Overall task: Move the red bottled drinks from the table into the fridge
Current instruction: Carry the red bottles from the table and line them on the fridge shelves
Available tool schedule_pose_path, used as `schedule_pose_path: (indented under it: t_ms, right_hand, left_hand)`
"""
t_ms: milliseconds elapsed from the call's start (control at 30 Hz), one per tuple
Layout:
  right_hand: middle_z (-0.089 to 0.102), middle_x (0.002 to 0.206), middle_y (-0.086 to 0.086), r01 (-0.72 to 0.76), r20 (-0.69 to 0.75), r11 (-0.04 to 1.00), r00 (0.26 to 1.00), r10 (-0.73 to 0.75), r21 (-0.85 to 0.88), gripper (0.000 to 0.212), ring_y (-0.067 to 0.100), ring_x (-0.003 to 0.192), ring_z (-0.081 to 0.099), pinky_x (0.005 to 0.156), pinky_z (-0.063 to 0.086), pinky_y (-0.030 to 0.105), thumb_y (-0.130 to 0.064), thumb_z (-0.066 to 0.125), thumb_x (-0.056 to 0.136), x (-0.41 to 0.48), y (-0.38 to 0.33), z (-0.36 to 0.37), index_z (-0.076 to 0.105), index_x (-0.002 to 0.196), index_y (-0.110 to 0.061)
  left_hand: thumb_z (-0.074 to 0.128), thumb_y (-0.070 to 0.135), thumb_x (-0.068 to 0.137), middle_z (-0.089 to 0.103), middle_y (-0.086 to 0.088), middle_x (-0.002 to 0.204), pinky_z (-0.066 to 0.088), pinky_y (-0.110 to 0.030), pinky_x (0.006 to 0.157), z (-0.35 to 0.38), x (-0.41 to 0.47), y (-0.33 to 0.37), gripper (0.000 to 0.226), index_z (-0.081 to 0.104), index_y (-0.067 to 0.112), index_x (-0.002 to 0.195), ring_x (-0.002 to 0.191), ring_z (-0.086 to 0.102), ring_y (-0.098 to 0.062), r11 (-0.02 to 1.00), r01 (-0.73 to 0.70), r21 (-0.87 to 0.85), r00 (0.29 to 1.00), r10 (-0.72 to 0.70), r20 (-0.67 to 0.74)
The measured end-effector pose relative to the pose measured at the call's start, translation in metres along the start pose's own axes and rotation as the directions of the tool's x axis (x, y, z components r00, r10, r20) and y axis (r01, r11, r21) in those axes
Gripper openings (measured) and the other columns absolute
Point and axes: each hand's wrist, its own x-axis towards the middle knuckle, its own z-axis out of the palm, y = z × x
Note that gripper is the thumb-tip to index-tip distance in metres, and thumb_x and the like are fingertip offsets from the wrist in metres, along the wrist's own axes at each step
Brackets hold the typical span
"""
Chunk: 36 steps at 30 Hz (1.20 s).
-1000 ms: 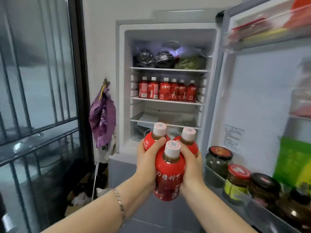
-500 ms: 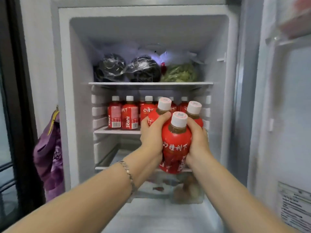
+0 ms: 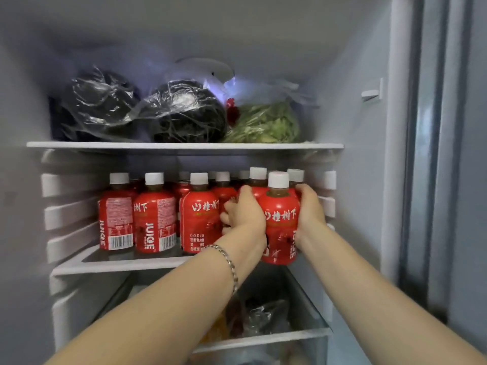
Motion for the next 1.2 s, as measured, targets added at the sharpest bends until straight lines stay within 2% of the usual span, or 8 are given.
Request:
schedule_pose_path:
  t_ms: [167, 300, 400, 533, 633, 833, 967, 1200]
  right_hand:
    - [0.066, 0.089, 0.007, 0.123, -0.164, 0.992, 0.98, -0.115, 0.04, 0.029, 0.023, 0.082, 0.064, 0.073, 0.051, 0.034, -0.044, 0.044, 0.088, -0.017, 0.004, -0.002, 0.061, 0.086, -0.02]
    - [0.056, 0.125, 0.003, 0.441, -0.087, 0.861, 0.876, -0.474, -0.251, 0.057, 0.022, 0.112, 0.055, 0.094, 0.048, 0.045, -0.062, 0.045, 0.08, -0.034, 0.04, -0.005, 0.051, 0.124, -0.025]
    - [0.042, 0.138, 0.007, 0.529, 0.01, 0.708, 0.804, -0.594, -0.468, 0.075, 0.025, 0.127, 0.042, 0.106, 0.037, 0.045, -0.061, 0.052, 0.083, -0.028, 0.046, -0.008, 0.035, 0.14, -0.015]
    - [0.041, 0.138, 0.013, 0.453, -0.044, 0.655, 0.802, -0.595, -0.605, 0.077, 0.03, 0.125, 0.042, 0.099, 0.039, 0.042, -0.055, 0.054, 0.085, -0.014, 0.041, -0.007, 0.026, 0.143, -0.014]
    - [0.034, 0.141, 0.019, 0.32, -0.023, 0.586, 0.865, -0.501, -0.744, 0.087, 0.036, 0.127, 0.038, 0.098, 0.038, 0.046, -0.053, 0.054, 0.086, -0.006, 0.039, 0.0, 0.008, 0.147, -0.011]
    - [0.024, 0.146, 0.018, 0.113, -0.001, 0.296, 0.933, -0.359, -0.949, 0.104, 0.033, 0.128, 0.041, 0.097, 0.039, 0.044, -0.048, 0.057, 0.087, 0.005, 0.024, 0.006, -0.015, 0.145, -0.002]
    - [0.028, 0.144, 0.019, 0.075, -0.014, 0.227, 0.931, -0.364, -0.971, 0.104, 0.033, 0.122, 0.048, 0.09, 0.045, 0.041, -0.048, 0.06, 0.085, 0.0, 0.017, 0.008, -0.012, 0.146, -0.001]
    - [0.033, 0.137, 0.019, 0.233, 0.14, 0.112, 0.837, -0.53, -0.966, 0.081, 0.035, 0.119, 0.047, 0.089, 0.045, 0.04, -0.03, 0.063, 0.087, -0.024, 0.027, -0.011, 0.011, 0.143, -0.003]
  left_hand:
    - [0.031, 0.032, 0.098, 0.024, -0.013, 0.147, 0.016, -0.04, 0.11, 0.004, -0.001, 0.005, 0.046, 0.032, 0.01, 0.139, 0.133, 0.024, -0.033, 0.996, -0.071, 0.047, 0.982, 0.078, -0.169]
    - [0.035, 0.031, 0.099, 0.03, -0.012, 0.144, 0.02, -0.036, 0.106, 0.006, -0.011, -0.008, 0.036, 0.044, 0.013, 0.129, 0.13, 0.028, -0.033, 0.968, -0.194, 0.16, 0.959, 0.222, -0.178]
    - [0.037, 0.025, 0.099, 0.022, -0.013, 0.146, 0.021, -0.038, 0.108, -0.004, -0.014, -0.013, 0.043, 0.031, 0.01, 0.14, 0.133, 0.024, -0.033, 0.873, -0.296, 0.387, 0.948, 0.318, 0.008]
    - [0.041, 0.008, 0.095, 0.008, -0.008, 0.147, 0.028, -0.035, 0.112, -0.025, -0.018, -0.019, 0.062, 0.008, 0.011, 0.147, 0.136, 0.022, -0.027, 0.543, -0.542, 0.642, 0.841, 0.348, 0.415]
    - [0.041, 0.003, 0.093, 0.007, -0.002, 0.15, 0.034, -0.037, 0.109, -0.036, -0.019, -0.016, 0.061, 0.014, 0.012, 0.148, 0.135, 0.027, -0.023, 0.451, -0.648, 0.614, 0.761, 0.338, 0.554]
    - [0.04, 0.0, 0.093, 0.001, 0.0, 0.156, 0.028, -0.018, 0.101, -0.05, -0.011, -0.013, 0.059, 0.02, 0.011, 0.148, 0.138, 0.023, -0.021, 0.401, -0.665, 0.63, 0.73, 0.174, 0.66]
    - [0.039, 0.001, 0.093, 0.003, -0.002, 0.158, 0.015, -0.022, 0.11, -0.053, -0.015, -0.009, 0.055, 0.028, 0.012, 0.145, 0.144, 0.01, -0.018, 0.395, -0.689, 0.608, 0.702, 0.155, 0.695]
    - [0.046, 0.008, 0.093, 0.026, 0.004, 0.151, 0.021, -0.02, 0.108, -0.084, -0.02, 0.001, 0.035, 0.053, 0.016, 0.127, 0.139, 0.025, -0.012, 0.206, -0.828, 0.522, 0.553, 0.457, 0.697]
